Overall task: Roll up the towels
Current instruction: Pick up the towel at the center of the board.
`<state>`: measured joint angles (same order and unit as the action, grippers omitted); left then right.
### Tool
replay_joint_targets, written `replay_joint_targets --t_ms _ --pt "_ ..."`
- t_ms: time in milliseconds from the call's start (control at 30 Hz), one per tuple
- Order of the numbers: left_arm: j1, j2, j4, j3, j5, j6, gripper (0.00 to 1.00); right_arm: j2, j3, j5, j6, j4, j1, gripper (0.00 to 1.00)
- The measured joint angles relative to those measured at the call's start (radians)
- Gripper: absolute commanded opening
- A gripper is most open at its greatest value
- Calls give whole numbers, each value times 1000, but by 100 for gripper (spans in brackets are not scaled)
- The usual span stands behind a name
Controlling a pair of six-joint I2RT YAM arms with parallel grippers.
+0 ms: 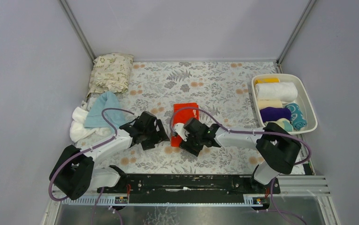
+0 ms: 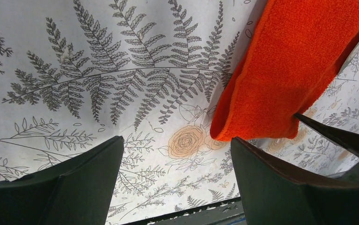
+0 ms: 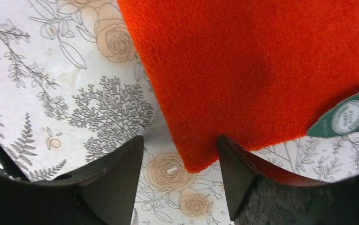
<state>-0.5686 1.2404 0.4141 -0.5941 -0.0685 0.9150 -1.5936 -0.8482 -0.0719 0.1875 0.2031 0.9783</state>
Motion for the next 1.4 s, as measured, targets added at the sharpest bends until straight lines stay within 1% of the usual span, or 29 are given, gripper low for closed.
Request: replay_joint_targets --t_ms 100,200,367,433,567,667,867,933,1033,1133,1300,1400 --pt "0 -2 -1 8 -3 11 84 -29 -13 25 6 2 12 64" --pt "0 -10 -1 15 -2 22 84 -59 -48 55 6 23 34 61" --pt "0 -26 1 30 0 55 85 -126 -126 60 -13 40 64 50" --pt "0 -38 4 34 7 69 85 -146 -149 53 -41 37 69 44" --pt "13 -79 14 39 28 92 87 -164 -161 50 -122 3 69 41" --pt "27 -97 18 39 33 103 87 -174 -163 33 -188 -38 69 35" --pt "33 -54 14 39 17 129 87 -190 -163 20 -294 -104 69 21" --pt "33 -32 13 39 5 136 87 -193 -162 4 -330 -125 69 18" --pt "33 -21 13 39 -3 147 86 -195 -149 -21 -392 -163 69 17" --pt "33 -19 13 39 -3 158 83 -195 -132 -45 -451 -205 69 17" --pt "33 11 11 34 -2 173 73 -195 -109 -54 -515 -258 69 20" --pt "33 32 9 23 -2 178 65 -193 -102 -54 -536 -274 69 22"
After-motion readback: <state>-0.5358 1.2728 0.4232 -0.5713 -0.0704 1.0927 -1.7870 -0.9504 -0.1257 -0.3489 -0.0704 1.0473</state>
